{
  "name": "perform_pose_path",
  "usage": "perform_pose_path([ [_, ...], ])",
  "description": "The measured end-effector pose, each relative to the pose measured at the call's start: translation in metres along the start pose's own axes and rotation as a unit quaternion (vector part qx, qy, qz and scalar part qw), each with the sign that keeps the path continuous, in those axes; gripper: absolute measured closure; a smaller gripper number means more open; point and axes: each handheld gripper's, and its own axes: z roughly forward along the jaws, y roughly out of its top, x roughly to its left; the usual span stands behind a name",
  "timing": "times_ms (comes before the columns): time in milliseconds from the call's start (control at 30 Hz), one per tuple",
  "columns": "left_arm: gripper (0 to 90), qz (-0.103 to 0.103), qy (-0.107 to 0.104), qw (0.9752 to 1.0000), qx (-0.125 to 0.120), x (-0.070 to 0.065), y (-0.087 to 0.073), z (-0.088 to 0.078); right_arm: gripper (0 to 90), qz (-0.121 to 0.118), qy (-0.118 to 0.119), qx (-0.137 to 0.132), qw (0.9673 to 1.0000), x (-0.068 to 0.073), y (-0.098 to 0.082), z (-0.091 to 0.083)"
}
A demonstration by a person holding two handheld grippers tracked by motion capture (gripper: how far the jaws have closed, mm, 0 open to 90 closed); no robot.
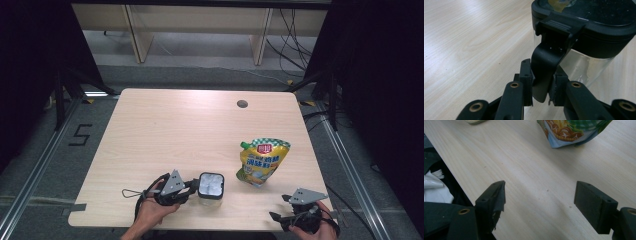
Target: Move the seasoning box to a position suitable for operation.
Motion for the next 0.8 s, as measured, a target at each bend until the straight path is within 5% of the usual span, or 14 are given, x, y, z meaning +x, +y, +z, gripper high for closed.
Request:
perform_pose_path([
  [33,75.1,-0.019,-0.003,0.9997,-0.015,-0.003,-0.001,0.002,26.2,0.004,0.001,0.002,1.0000,0.001,0.000,0.000],
  [67,74.9,0.025,-0.009,0.9994,0.020,0.002,0.001,-0.003,26.2,-0.002,0.003,-0.003,1.0000,0.000,0.001,0.000],
  [533,73.2,0.013,-0.026,0.9994,0.017,-0.007,-0.001,-0.002,26.2,-0.001,0.007,-0.001,1.0000,0.001,0.001,0.001],
  [633,65.9,-0.008,-0.031,0.9994,0.012,-0.006,-0.002,-0.003,26.2,-0.002,0.007,-0.002,1.0000,0.001,0.001,0.000],
  [800,49.5,0.005,-0.021,0.9994,0.027,-0.013,0.000,-0.010,26.2,-0.001,0.007,-0.001,1.0000,0.000,0.000,0.001],
])
